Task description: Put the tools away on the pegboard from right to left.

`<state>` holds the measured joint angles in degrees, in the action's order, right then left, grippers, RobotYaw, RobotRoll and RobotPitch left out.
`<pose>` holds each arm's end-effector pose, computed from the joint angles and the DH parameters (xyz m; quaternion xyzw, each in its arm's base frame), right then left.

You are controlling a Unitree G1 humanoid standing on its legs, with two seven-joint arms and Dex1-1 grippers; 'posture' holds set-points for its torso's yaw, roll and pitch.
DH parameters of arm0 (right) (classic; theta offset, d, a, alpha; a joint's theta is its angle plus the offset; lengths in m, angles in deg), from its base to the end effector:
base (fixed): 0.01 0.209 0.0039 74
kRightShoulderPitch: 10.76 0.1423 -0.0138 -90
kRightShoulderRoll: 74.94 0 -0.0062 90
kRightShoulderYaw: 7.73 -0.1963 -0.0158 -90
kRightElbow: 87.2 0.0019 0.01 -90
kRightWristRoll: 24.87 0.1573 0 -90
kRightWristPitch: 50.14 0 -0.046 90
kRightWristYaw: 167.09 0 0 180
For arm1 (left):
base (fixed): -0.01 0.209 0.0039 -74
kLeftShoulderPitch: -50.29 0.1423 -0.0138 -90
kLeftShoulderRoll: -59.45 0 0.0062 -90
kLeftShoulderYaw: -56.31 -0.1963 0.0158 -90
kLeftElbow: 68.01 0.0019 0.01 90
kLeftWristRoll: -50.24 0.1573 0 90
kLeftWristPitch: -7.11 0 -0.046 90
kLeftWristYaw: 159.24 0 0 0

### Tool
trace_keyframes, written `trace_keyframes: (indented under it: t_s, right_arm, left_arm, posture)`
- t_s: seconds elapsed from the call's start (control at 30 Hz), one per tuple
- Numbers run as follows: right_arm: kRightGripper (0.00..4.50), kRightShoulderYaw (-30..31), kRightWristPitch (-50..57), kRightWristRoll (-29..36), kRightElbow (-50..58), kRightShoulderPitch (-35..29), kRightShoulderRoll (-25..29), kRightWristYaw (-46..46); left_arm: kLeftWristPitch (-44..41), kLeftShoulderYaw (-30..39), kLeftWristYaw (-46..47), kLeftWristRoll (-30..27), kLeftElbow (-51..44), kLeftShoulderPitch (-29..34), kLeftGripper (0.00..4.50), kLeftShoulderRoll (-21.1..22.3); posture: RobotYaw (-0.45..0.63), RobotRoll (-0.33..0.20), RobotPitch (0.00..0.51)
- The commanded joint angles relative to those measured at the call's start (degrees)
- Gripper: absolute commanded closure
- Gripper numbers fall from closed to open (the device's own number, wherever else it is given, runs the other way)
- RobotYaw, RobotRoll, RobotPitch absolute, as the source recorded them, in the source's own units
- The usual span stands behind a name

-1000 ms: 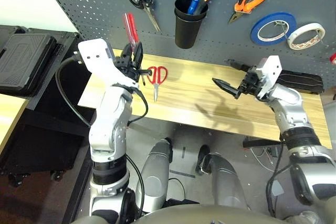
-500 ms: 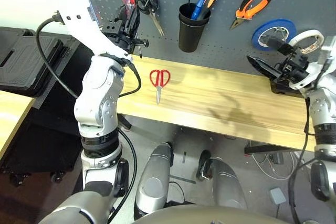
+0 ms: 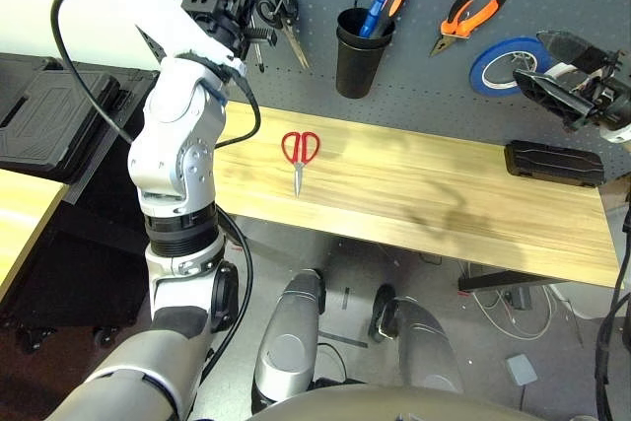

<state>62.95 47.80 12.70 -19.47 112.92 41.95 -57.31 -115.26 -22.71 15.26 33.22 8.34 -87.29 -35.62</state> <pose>0.2920 -0.3474 0.2104 -0.0422 -0.1737 0.4275 0.8862 0.2937 0.1553 0.2760 -0.0439 -0.2478 -0.1327 0.9587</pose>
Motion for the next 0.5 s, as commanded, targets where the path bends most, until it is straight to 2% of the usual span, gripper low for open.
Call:
trace_keyframes:
  t_s: [0.03, 0.27, 0.5]
  right_arm:
    - [0.00, -0.70, 0.83, -0.26, 0.53, 1.05, 1.36, -0.53]
    - [0.00, 0.23, 0.55, -1.22, 1.25, 1.14, 0.01, 0.27]
    - [0.00, 0.56, -3.09, -3.07, 0.59, 2.25, -2.82, 1.73]
  left_arm:
    - [2.11, 0.05, 0.11, -0.79, 2.69, -2.60, 3.68, -0.97]
    - [8.05, 0.56, 0.94, -0.52, 12.33, -10.16, 3.68, -3.92]
    - [16.52, -0.25, 1.76, 0.50, 24.20, -16.09, 3.68, -8.91]
  posture:
    - [0.19, 0.000, 0.166]
    - [0.19, 0.000, 0.168]
    - [0.18, 0.000, 0.170]
